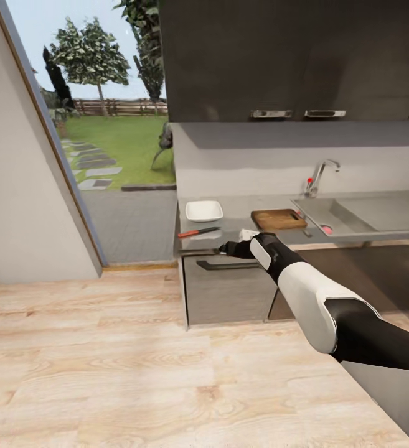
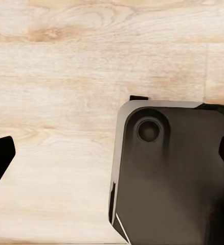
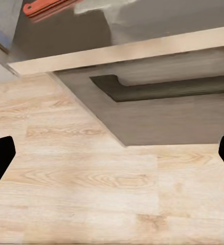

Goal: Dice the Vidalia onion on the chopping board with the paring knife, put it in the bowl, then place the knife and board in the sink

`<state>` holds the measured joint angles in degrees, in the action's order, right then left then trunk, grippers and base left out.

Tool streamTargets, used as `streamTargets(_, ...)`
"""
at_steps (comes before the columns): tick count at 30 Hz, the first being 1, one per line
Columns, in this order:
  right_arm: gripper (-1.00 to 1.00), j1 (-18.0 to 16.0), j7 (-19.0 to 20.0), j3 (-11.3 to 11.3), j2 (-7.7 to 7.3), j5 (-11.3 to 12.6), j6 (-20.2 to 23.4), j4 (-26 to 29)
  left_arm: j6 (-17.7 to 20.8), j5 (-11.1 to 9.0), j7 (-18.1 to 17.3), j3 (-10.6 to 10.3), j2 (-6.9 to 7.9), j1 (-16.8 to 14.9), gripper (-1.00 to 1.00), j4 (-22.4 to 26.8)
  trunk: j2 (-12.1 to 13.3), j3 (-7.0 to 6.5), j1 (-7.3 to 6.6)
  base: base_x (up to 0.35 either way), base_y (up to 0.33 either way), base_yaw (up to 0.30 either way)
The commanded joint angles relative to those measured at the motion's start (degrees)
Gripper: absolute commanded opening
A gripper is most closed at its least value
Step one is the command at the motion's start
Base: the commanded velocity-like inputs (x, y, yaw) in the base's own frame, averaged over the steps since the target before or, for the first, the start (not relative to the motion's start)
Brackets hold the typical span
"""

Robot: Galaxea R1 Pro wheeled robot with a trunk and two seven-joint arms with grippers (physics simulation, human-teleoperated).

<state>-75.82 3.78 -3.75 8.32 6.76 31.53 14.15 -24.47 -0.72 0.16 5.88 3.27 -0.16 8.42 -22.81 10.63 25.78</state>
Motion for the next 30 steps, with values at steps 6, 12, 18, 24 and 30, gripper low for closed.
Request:
streamTargets(6,1.0,0.89,-0.01,-0.38,0.03,0.06,-1.13,-0.43,-0.14,-0.03,0.01,0.1,0.04,-0.02,1.0,0.01,-0.11,-0.43,0.0,-0.298,0.0,0.0)
streamTargets(12,1.0,3.29,-0.16,-0.3,0.03,-0.19,-7.2,-0.59,-0.19,0.09,0.01,0.17,0.03,-0.02,1.0,0.22,-0.11,-0.97,0.0,-0.073,0.0,0.0)
streamTargets(18,1.0,8.08,0.02,-0.29,0.21,-6.4,-11.17,-0.62,-0.23,0.1,0.01,0.24,-0.06,-0.02,1.0,1.83,-0.11,-1.51,0.0,-0.006,0.0,0.0)
streamTargets(24,1.0,15.8,-0.09,-0.29,1.04,-8.17,-19.01,-0.71,-0.16,0.03,0.03,0.26,-0.28,-0.02,1.0,5.35,-0.11,-2.05,0.0,0.0,0.0,0.0)
streamTargets(30,1.0,27.2,-0.48,-0.31,1.68,-14.29,-31.84,-4.62,-0.14,0.02,0.02,0.27,-0.36,-0.05,1.0,8.03,-0.11,-2.59,0.0,0.0,0.0,0.0)
